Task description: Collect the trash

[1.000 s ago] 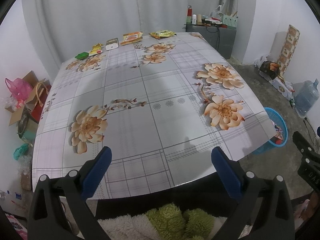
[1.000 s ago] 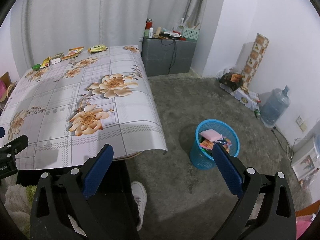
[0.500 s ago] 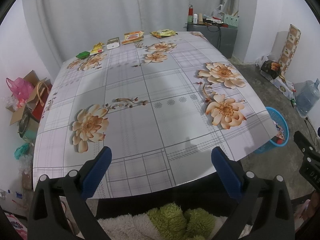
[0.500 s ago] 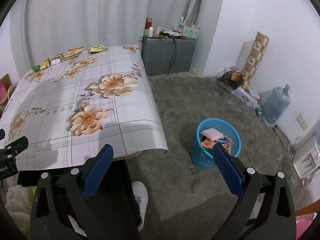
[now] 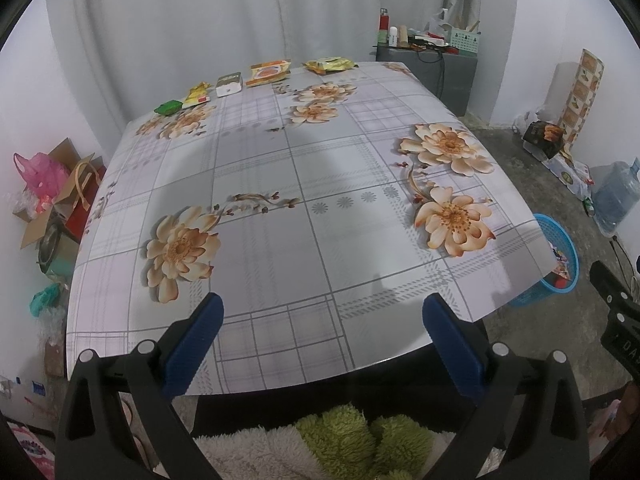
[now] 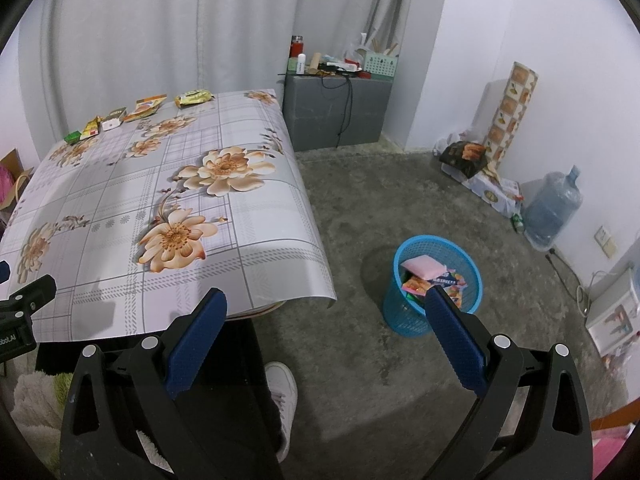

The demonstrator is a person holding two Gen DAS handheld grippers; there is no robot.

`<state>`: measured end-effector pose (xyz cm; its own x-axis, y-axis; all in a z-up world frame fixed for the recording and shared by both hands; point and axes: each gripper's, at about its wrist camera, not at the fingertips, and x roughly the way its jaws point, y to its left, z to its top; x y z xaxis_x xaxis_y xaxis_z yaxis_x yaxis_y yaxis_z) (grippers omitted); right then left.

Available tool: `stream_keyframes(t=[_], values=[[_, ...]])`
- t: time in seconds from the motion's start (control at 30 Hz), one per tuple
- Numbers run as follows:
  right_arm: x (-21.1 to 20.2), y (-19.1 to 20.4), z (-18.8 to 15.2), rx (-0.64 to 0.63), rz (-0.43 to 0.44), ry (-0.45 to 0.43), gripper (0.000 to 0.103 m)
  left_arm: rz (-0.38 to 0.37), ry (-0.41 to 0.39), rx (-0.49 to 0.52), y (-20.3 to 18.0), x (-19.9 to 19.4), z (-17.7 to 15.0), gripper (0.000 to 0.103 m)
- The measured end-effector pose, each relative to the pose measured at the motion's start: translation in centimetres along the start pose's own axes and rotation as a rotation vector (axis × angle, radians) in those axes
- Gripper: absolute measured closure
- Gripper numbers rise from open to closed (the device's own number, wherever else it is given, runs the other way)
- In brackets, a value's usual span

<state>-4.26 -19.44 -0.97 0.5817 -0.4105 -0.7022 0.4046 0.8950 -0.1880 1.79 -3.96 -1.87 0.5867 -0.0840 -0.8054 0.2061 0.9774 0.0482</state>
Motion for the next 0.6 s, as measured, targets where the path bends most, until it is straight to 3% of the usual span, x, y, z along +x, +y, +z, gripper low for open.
stream_keyframes(t=[0.6], values=[[-0.2, 1.7, 0.5, 0.0, 0.009, 0.001, 0.008, 0.008, 0.014, -0.04, 1.5, 0.6, 0.4, 0.005]])
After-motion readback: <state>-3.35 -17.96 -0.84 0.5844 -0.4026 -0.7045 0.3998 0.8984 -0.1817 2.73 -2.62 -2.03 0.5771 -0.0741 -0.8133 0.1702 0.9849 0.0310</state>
